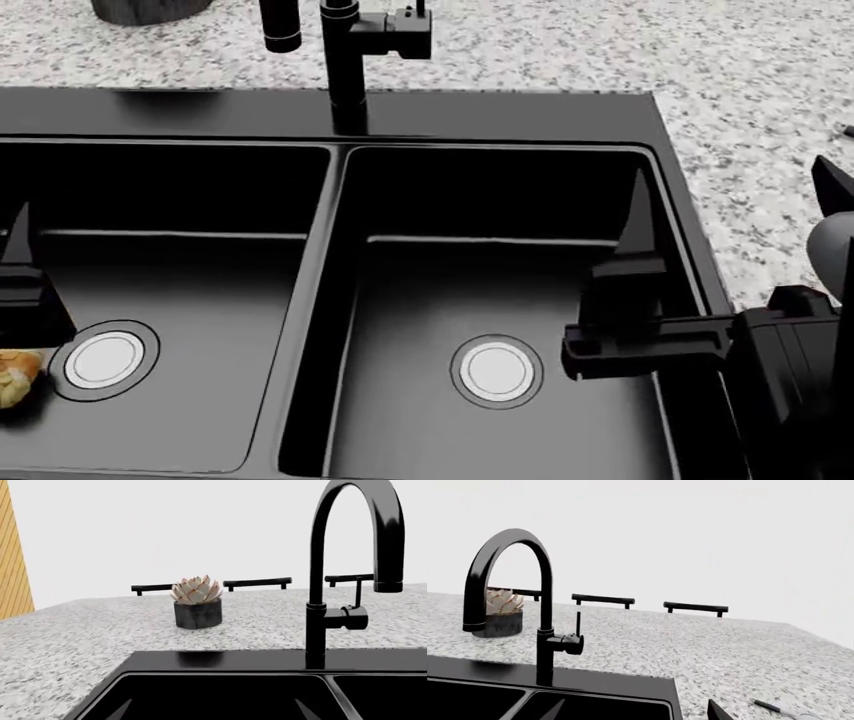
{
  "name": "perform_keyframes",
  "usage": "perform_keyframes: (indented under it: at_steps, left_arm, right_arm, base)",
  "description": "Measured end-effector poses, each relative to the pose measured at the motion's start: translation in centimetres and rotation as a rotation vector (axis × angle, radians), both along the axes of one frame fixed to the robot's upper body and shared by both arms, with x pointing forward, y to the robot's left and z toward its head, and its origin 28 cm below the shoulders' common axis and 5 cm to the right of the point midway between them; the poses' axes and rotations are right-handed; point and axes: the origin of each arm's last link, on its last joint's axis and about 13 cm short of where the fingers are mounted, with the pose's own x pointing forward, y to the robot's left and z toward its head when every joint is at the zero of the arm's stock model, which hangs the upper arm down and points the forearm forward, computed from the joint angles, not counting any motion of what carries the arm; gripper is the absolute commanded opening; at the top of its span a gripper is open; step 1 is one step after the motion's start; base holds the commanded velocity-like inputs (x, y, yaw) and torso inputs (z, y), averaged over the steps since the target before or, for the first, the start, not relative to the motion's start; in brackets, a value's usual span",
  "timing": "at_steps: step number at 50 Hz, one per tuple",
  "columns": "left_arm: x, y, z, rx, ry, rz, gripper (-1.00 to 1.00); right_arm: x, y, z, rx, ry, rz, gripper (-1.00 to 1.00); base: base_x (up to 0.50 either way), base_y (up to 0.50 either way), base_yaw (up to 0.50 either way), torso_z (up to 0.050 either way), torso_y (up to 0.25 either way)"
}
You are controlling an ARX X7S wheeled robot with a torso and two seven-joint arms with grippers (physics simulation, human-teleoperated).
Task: Pick the mango from the counter and place it in the sink
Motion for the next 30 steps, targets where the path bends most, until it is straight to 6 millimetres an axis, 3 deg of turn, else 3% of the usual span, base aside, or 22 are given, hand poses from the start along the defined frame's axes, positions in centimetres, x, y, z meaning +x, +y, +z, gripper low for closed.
perform_keyframes:
  at_steps: [15, 30]
  left_arm:
    - [0.3, -0.1, -0.3, -0.002, 0.013, -0.007, 1.00]
    - [0.8, -0.1, -1.0, -0.007, 0.033, -0.014, 1.00]
  right_arm:
    - [-0.8, -0.6, 0.6, -0.011, 0.044, -0.102, 1.00]
    - [-3.6, -2.6, 4.2, 0.002, 0.082, -0.260, 1.00]
  base:
    - [0.00, 0.00, 0.00, 0.000, 0.000]
    - [0.00, 0.00, 0.00, 0.000, 0.000]
